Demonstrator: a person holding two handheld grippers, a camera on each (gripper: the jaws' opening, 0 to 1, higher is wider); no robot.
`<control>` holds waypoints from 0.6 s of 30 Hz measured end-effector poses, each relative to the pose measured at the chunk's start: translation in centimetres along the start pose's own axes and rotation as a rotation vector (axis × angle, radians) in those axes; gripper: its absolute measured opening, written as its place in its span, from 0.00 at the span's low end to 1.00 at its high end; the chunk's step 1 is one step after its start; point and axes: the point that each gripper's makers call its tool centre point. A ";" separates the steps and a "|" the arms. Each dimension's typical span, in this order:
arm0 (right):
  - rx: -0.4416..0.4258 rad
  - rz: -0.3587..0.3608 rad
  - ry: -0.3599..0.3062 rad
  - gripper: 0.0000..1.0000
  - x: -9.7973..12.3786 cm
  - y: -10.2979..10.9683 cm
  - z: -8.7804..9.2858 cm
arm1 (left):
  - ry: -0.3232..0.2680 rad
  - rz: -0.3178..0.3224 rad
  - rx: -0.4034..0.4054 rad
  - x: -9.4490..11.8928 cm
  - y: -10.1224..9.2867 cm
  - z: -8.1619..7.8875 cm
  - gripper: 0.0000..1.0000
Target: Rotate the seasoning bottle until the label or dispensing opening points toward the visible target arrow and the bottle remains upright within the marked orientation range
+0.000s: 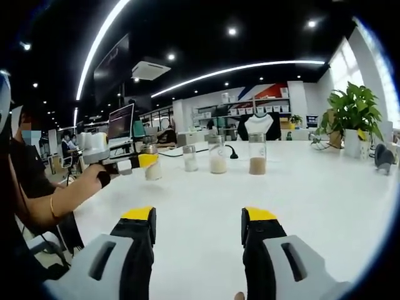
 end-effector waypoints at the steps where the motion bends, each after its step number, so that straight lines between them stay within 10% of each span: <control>1: 0.002 -0.001 -0.002 0.54 0.0 0.0 -0.1 | 0.005 0.002 0.000 0.0 -0.3 0.1 0.35; 18: 0.018 -0.023 -0.011 0.53 -0.6 0.3 -0.5 | -0.003 0.060 0.010 -0.1 -4.0 0.3 0.35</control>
Point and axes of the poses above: the point that each gripper's makers call its tool centre point, and the gripper's own axes: x roughly backward along the fingers, y roughly to its left, z roughly out of its underside, and after that the axes turned 2 degrees about x, right-handed
